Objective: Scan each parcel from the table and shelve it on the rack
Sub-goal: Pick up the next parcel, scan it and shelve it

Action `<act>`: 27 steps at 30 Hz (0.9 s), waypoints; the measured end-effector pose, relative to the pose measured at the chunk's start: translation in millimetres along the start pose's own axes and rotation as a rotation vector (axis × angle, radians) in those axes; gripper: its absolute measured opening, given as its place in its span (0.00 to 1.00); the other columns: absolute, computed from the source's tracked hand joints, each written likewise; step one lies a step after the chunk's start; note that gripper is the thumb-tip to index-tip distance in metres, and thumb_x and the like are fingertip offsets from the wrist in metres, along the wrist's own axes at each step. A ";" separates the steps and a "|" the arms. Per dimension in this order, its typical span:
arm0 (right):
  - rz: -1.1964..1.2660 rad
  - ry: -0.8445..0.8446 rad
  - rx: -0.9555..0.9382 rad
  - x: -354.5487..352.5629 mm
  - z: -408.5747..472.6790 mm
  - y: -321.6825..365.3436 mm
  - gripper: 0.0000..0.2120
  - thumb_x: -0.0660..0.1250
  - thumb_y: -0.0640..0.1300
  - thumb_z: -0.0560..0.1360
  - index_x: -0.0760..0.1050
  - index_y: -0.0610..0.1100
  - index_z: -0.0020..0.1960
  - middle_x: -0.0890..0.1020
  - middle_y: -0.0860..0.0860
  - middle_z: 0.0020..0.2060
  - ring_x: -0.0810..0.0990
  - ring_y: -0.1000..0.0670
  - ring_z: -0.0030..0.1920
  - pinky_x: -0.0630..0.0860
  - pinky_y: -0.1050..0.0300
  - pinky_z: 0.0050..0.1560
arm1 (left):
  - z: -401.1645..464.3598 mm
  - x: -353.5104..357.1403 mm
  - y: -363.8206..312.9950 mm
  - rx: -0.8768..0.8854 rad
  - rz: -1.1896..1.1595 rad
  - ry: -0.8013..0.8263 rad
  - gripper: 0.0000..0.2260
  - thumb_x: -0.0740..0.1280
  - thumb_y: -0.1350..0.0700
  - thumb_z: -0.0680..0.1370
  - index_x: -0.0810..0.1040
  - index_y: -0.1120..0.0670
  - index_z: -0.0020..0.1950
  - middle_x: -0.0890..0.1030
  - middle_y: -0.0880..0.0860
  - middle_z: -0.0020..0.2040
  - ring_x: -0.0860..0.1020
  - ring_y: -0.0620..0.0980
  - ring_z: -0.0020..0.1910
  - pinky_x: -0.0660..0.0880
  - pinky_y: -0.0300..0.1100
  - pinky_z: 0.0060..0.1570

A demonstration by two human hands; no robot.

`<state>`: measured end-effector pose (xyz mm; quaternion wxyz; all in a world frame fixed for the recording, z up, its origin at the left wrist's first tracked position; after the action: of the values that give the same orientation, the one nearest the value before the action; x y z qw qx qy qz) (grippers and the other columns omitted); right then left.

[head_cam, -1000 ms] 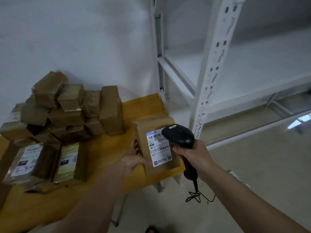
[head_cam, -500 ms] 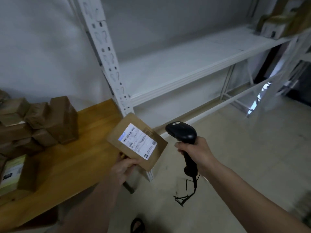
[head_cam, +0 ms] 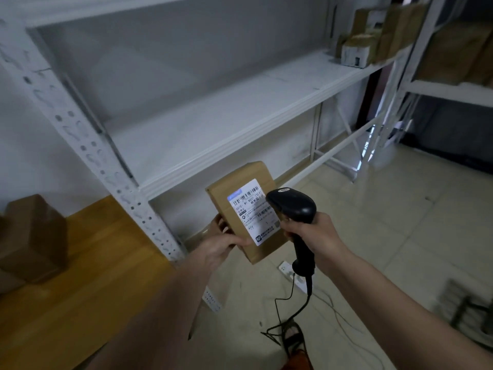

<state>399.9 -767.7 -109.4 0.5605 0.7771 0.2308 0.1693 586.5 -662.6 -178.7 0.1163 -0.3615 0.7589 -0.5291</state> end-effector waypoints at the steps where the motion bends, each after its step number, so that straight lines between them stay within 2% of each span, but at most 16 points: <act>1: 0.012 -0.015 -0.009 -7.4 7.7 3.9 0.02 0.72 0.33 0.69 0.79 0.37 0.41 0.81 0.48 0.29 0.78 0.48 0.33 0.75 0.55 0.38 | 11.3 11.0 -5.2 0.002 0.002 0.014 0.43 0.74 0.78 0.59 0.64 0.49 0.66 0.78 0.53 0.61 0.76 0.54 0.61 0.79 0.49 0.51; 3: 0.027 -0.048 -0.030 -25.5 27.0 13.9 0.02 0.72 0.33 0.69 0.79 0.37 0.41 0.81 0.48 0.28 0.78 0.49 0.32 0.75 0.57 0.37 | 38.1 37.0 -15.5 0.006 0.011 0.055 0.44 0.73 0.79 0.59 0.62 0.47 0.66 0.77 0.51 0.61 0.75 0.53 0.61 0.78 0.45 0.47; 8: 0.037 -0.129 -0.063 -68.6 82.8 52.3 0.04 0.73 0.34 0.69 0.80 0.37 0.43 0.82 0.48 0.31 0.80 0.49 0.34 0.77 0.56 0.39 | 99.3 95.2 -52.4 0.020 0.021 0.150 0.46 0.72 0.80 0.60 0.63 0.47 0.68 0.78 0.52 0.60 0.77 0.53 0.60 0.79 0.48 0.51; 12: 0.040 -0.190 -0.108 -98.5 137.3 95.2 0.04 0.73 0.34 0.68 0.80 0.35 0.42 0.81 0.45 0.31 0.80 0.47 0.35 0.77 0.52 0.42 | 149.7 135.5 -96.9 0.042 0.024 0.206 0.44 0.73 0.78 0.60 0.65 0.47 0.68 0.79 0.51 0.59 0.78 0.50 0.57 0.79 0.39 0.40; 14: 0.045 -0.203 -0.128 -109.6 163.9 115.1 0.05 0.73 0.33 0.68 0.80 0.33 0.43 0.81 0.44 0.32 0.80 0.46 0.37 0.77 0.49 0.46 | 173.2 152.4 -119.7 0.058 0.007 0.225 0.42 0.72 0.78 0.62 0.66 0.48 0.69 0.79 0.52 0.59 0.78 0.50 0.58 0.78 0.40 0.43; 17: 0.045 -0.216 -0.159 -125.9 199.4 142.7 0.08 0.73 0.34 0.67 0.79 0.32 0.44 0.80 0.42 0.33 0.78 0.44 0.38 0.76 0.46 0.47 | 206.3 177.4 -151.4 0.078 -0.040 0.236 0.38 0.71 0.77 0.64 0.69 0.49 0.67 0.81 0.51 0.58 0.79 0.50 0.57 0.77 0.41 0.48; 20: 0.055 -0.217 -0.186 -141.9 227.6 166.8 0.08 0.73 0.34 0.68 0.80 0.33 0.46 0.80 0.42 0.34 0.78 0.44 0.38 0.76 0.46 0.47 | 232.2 208.7 -179.2 0.096 -0.070 0.272 0.33 0.73 0.73 0.63 0.73 0.49 0.63 0.83 0.50 0.58 0.80 0.50 0.57 0.77 0.42 0.49; 22: 0.086 -0.241 -0.200 -154.3 242.8 181.1 0.08 0.73 0.33 0.68 0.79 0.33 0.46 0.80 0.42 0.34 0.78 0.44 0.38 0.77 0.46 0.48 | 245.3 228.7 -193.0 0.084 -0.100 0.295 0.32 0.73 0.70 0.65 0.73 0.49 0.65 0.82 0.51 0.58 0.79 0.51 0.57 0.77 0.44 0.51; 27: 0.119 -0.279 -0.213 -182.8 284.9 214.2 0.07 0.73 0.33 0.68 0.78 0.41 0.43 0.81 0.43 0.35 0.80 0.45 0.39 0.79 0.46 0.50 | 281.3 272.2 -220.2 0.040 -0.183 0.321 0.27 0.76 0.55 0.65 0.76 0.49 0.64 0.83 0.55 0.58 0.81 0.57 0.57 0.80 0.50 0.50</act>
<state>431.9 -1150.6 3.7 0.6551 0.7416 0.0850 0.1163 643.8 -1087.0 -43.5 -0.0480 -0.3377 0.7210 -0.6032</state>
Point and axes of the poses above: each hand's wrist, its own z-axis towards the middle knuckle, its own x-axis out of the palm, y = z × x, the point moved 5 cm from there along z, towards the middle knuckle
